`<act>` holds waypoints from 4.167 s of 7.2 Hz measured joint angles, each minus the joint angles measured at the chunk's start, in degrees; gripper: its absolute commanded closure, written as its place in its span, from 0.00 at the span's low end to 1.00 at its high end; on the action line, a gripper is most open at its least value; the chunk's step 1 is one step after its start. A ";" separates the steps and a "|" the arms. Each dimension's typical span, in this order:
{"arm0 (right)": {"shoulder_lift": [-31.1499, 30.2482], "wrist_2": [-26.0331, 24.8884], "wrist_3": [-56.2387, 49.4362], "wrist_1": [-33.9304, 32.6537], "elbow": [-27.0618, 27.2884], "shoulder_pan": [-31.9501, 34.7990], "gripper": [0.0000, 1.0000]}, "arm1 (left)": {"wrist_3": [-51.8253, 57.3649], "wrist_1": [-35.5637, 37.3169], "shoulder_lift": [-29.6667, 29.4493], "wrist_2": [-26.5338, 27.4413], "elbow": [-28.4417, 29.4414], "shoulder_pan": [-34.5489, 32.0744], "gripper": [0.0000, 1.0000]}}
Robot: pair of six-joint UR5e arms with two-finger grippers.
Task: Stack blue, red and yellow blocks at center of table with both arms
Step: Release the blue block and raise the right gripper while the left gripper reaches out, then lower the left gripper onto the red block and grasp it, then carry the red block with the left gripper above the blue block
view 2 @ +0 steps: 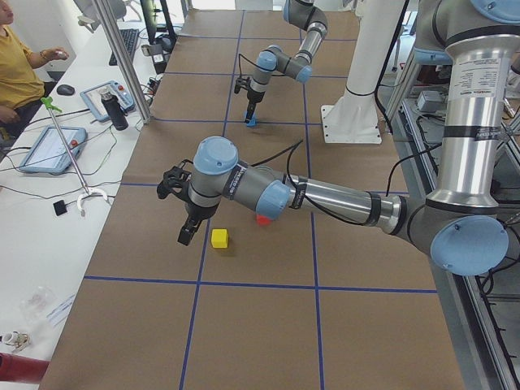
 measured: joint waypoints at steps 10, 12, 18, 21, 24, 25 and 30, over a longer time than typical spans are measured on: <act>-26.31 39.24 -62.88 -4.84 13.27 46.88 0.01 | -47.12 -21.05 4.81 10.07 -0.90 26.91 0.00; -33.11 42.15 -75.48 -4.33 13.29 52.63 0.01 | -52.26 -22.93 6.23 15.01 -1.10 35.44 0.00; -36.43 42.41 -79.95 -3.87 13.55 54.73 0.01 | -53.33 -23.15 10.19 21.06 -1.99 47.17 1.00; -36.04 42.34 -79.77 -3.88 13.34 54.74 0.01 | -52.86 -22.43 10.71 21.12 -2.81 47.49 1.00; -37.69 42.20 -79.32 -4.01 12.94 54.88 0.01 | -52.16 -5.61 5.68 17.46 -12.11 45.25 1.00; -39.22 42.09 -79.68 -3.96 12.89 55.36 0.01 | -52.05 1.96 -0.38 17.22 -13.34 44.98 1.00; -49.09 38.64 -82.06 -3.89 12.94 58.56 0.01 | -57.68 24.06 -36.90 17.66 0.35 48.02 1.00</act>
